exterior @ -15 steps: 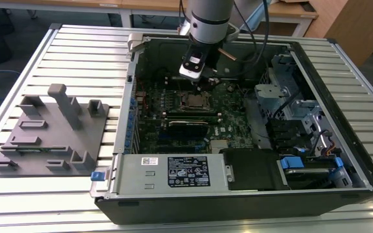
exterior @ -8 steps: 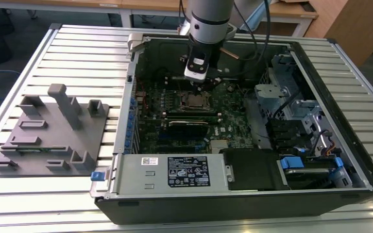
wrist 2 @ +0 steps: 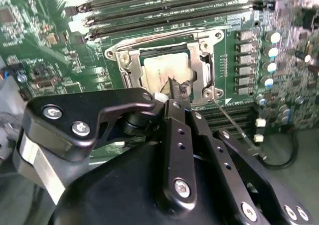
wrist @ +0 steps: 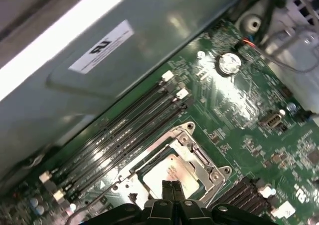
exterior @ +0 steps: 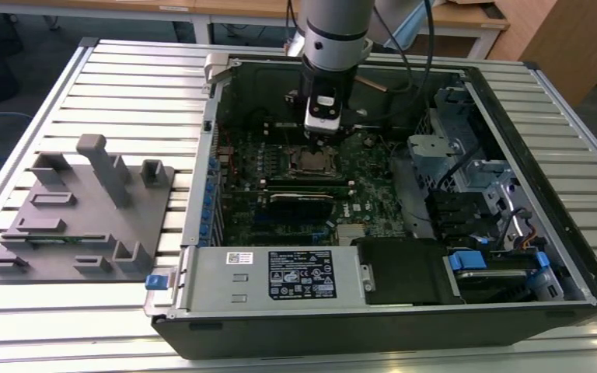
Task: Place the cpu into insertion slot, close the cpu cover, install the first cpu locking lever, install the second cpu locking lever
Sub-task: 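Close the cpu cover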
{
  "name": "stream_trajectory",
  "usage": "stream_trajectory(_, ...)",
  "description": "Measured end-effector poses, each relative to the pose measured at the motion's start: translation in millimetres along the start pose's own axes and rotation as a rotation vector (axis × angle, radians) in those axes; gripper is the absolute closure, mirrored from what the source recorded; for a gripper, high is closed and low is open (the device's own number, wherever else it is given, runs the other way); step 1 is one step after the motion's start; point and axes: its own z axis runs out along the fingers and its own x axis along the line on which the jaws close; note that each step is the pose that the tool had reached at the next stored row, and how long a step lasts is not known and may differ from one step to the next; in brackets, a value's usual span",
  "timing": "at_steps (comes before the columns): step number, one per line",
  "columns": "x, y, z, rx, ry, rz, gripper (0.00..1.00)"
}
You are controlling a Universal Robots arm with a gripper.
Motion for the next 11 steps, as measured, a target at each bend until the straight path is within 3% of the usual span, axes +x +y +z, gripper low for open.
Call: stream_trajectory(11, 0.0, 0.0, 2.7, 0.0028, 0.0003, -0.201, 0.90)
